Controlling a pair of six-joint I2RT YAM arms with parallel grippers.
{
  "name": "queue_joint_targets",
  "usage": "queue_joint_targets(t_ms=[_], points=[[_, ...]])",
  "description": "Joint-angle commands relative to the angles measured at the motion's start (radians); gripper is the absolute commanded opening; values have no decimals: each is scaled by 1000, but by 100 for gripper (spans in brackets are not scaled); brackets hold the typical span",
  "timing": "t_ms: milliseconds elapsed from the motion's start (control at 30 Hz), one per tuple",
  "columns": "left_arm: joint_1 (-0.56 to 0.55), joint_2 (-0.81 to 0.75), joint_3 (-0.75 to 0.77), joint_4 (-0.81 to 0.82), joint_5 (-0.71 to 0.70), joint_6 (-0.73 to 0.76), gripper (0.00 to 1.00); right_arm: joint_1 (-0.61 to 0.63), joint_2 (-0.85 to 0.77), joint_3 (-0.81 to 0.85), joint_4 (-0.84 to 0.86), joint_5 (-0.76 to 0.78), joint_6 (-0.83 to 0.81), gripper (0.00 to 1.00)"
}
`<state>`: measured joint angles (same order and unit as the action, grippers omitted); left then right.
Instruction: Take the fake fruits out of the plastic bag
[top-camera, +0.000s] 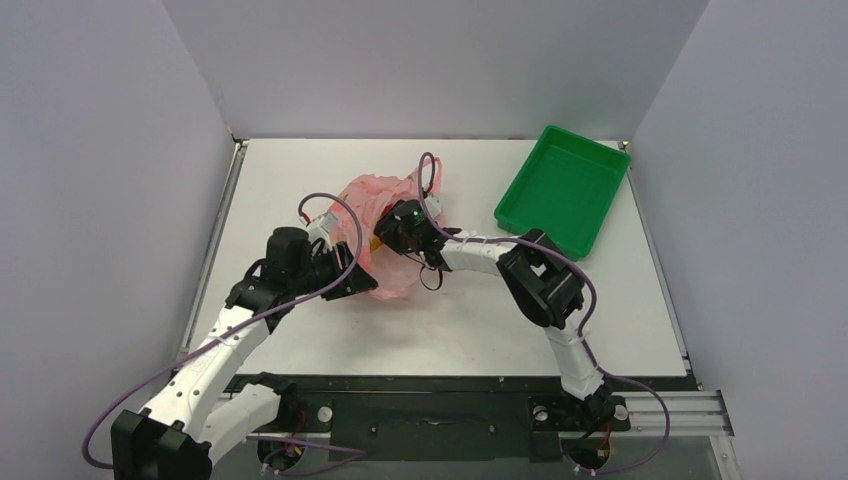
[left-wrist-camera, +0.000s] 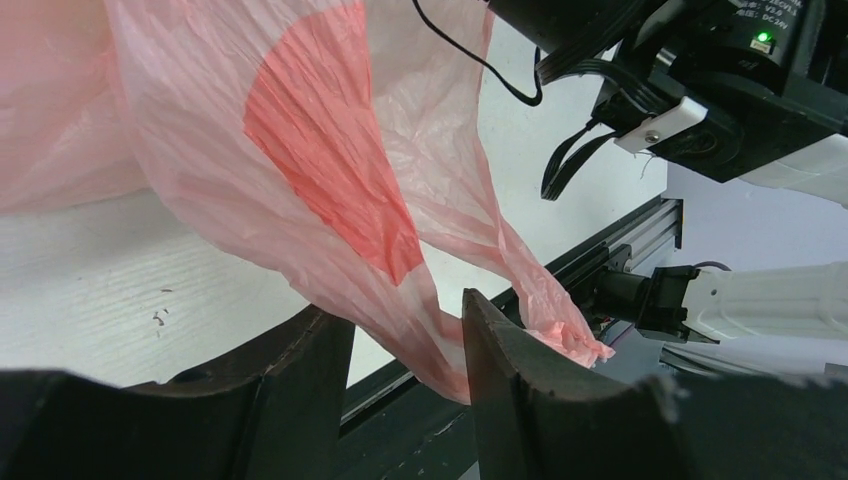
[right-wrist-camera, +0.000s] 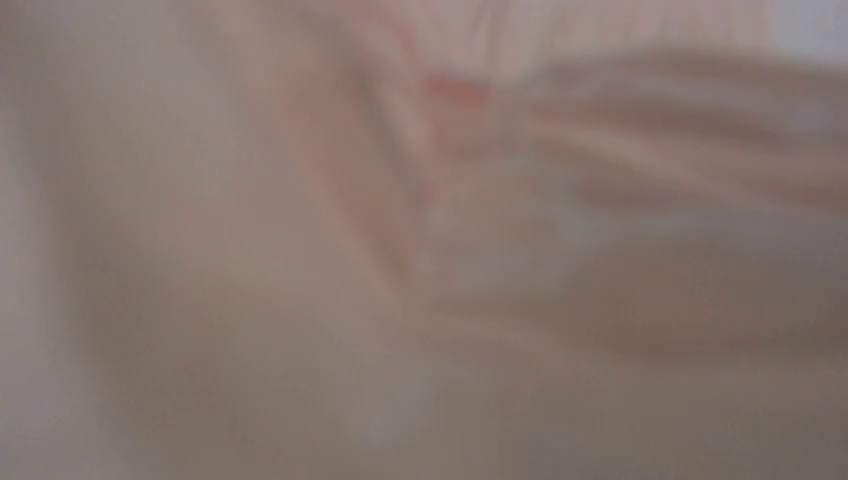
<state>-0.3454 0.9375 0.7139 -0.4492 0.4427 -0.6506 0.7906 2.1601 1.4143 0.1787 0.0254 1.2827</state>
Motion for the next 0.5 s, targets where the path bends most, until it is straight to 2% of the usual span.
queue_joint_targets(t_ms=[0,300,467], points=[[-2,-8,55,1,-18,23,42,-8,18,56,30,33,87,41],[-5,31,46,63,-7,-15,44,-8,88,106,-95,94,175,45],[-4,16,51,53,-21,-14,47,0,125,147,-152,119,167,49]])
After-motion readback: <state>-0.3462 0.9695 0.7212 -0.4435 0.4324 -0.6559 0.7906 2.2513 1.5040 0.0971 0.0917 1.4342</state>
